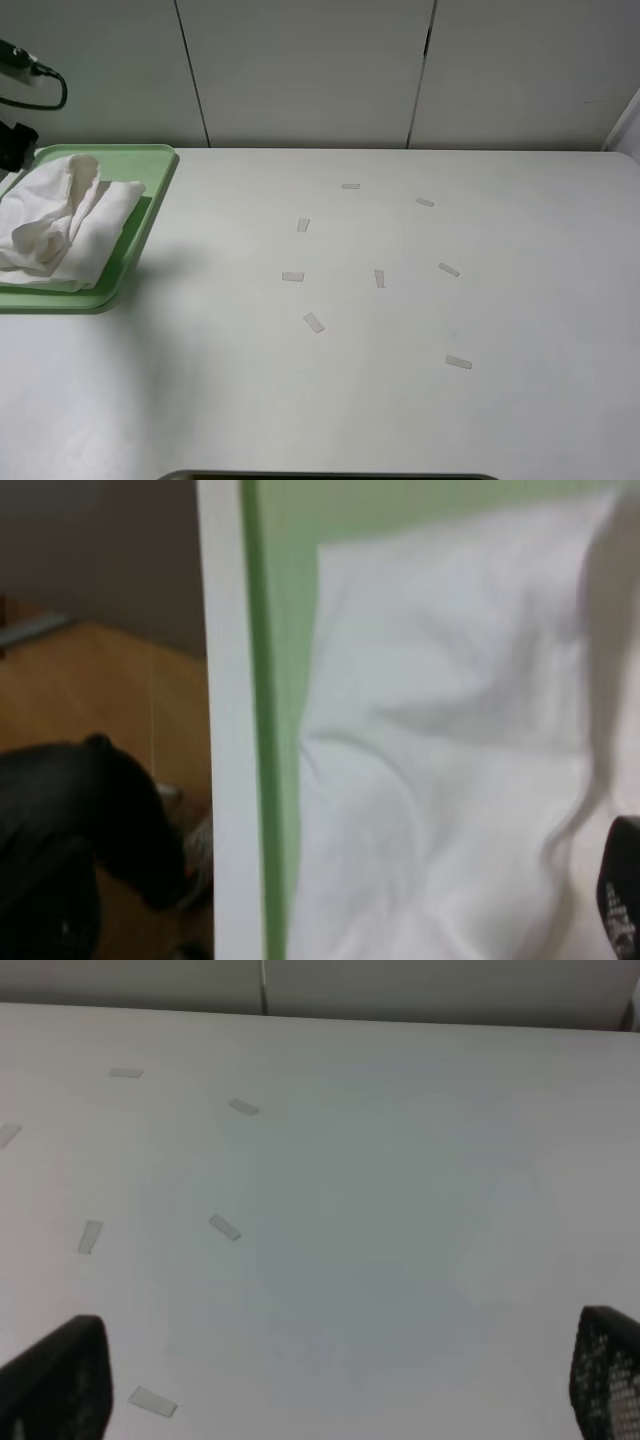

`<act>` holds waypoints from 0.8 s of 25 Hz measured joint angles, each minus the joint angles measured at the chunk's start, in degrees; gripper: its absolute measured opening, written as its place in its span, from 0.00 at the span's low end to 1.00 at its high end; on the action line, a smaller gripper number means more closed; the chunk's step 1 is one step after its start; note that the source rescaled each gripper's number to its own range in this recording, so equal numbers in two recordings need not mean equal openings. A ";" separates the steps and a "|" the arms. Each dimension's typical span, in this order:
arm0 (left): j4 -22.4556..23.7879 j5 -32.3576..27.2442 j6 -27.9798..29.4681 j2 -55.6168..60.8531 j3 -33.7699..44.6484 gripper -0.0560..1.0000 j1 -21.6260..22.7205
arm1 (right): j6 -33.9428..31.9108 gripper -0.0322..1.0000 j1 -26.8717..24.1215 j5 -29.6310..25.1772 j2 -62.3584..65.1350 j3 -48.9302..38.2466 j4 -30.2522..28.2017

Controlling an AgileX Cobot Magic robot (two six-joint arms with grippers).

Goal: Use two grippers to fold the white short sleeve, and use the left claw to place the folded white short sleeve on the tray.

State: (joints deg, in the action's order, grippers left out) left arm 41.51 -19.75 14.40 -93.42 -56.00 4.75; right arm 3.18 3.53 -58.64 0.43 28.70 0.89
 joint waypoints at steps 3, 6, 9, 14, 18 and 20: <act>-1.64 0.12 1.22 4.51 0.00 1.00 -1.23 | 0.00 1.00 0.00 0.00 0.00 0.00 0.00; -7.58 0.36 1.27 12.18 0.00 1.00 -4.25 | 0.00 1.00 0.00 0.00 0.00 0.00 0.00; -10.83 -0.39 1.27 17.23 0.00 1.00 -6.87 | 0.00 1.00 0.00 0.00 0.00 0.00 0.00; -17.52 -2.74 1.22 27.06 0.00 1.00 -8.68 | 0.00 1.00 0.00 0.00 0.00 0.00 0.00; -27.32 -7.19 -1.73 37.60 0.00 1.00 -8.93 | 0.00 1.00 0.00 0.00 0.00 0.00 0.00; -31.26 -9.38 -5.12 40.83 0.00 1.00 -8.93 | 0.00 1.00 0.00 0.00 0.00 0.00 0.00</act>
State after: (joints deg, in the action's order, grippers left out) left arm 10.24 -29.13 9.28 -52.58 -56.00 -4.17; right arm 3.18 3.53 -58.64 0.43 28.70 0.89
